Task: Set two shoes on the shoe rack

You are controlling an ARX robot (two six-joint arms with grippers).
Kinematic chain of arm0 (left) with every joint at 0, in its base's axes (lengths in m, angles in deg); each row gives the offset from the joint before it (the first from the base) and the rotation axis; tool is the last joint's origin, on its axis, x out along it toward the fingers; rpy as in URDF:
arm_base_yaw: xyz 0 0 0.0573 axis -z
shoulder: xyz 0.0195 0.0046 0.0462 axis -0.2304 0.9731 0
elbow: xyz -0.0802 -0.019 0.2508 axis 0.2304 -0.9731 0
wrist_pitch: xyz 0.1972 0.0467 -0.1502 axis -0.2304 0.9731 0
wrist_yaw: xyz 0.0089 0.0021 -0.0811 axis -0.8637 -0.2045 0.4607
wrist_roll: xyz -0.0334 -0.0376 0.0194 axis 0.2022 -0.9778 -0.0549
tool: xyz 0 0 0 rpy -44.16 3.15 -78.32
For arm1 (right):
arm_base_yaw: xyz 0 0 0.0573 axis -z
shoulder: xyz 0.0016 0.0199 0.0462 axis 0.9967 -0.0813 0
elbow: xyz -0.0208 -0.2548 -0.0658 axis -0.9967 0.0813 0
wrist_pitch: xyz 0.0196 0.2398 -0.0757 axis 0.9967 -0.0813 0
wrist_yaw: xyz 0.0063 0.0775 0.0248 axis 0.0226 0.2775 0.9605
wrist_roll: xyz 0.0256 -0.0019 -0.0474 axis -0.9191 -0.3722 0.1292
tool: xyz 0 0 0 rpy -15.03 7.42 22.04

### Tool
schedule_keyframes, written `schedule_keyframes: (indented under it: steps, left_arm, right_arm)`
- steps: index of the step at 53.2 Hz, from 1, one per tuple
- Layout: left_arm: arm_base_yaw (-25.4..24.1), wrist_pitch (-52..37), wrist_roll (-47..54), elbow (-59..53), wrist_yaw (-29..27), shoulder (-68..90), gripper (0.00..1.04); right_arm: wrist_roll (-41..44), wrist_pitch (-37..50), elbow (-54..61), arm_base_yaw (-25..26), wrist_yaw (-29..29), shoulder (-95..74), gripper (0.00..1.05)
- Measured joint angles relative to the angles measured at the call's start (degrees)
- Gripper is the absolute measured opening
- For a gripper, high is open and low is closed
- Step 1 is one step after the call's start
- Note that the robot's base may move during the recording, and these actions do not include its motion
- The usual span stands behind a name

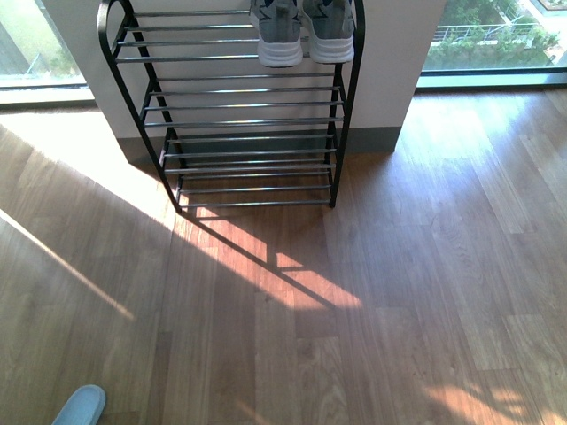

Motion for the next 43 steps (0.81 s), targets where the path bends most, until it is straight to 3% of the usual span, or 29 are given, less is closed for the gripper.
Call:
schedule_keyframes:
  steps: [28, 43]
  left_arm:
    - [0.0, 0.02, -0.04, -0.02, -0.02, -0.04, 0.02]
    - [0.0, 0.02, -0.02, -0.04, -0.24, -0.04, 0.63]
  right_arm:
    - [0.02, 0.0, 0.0, 0.0, 0.24, -0.02, 0.96]
    - [0.02, 0.0, 0.0, 0.02, 0.35, -0.02, 0.96]
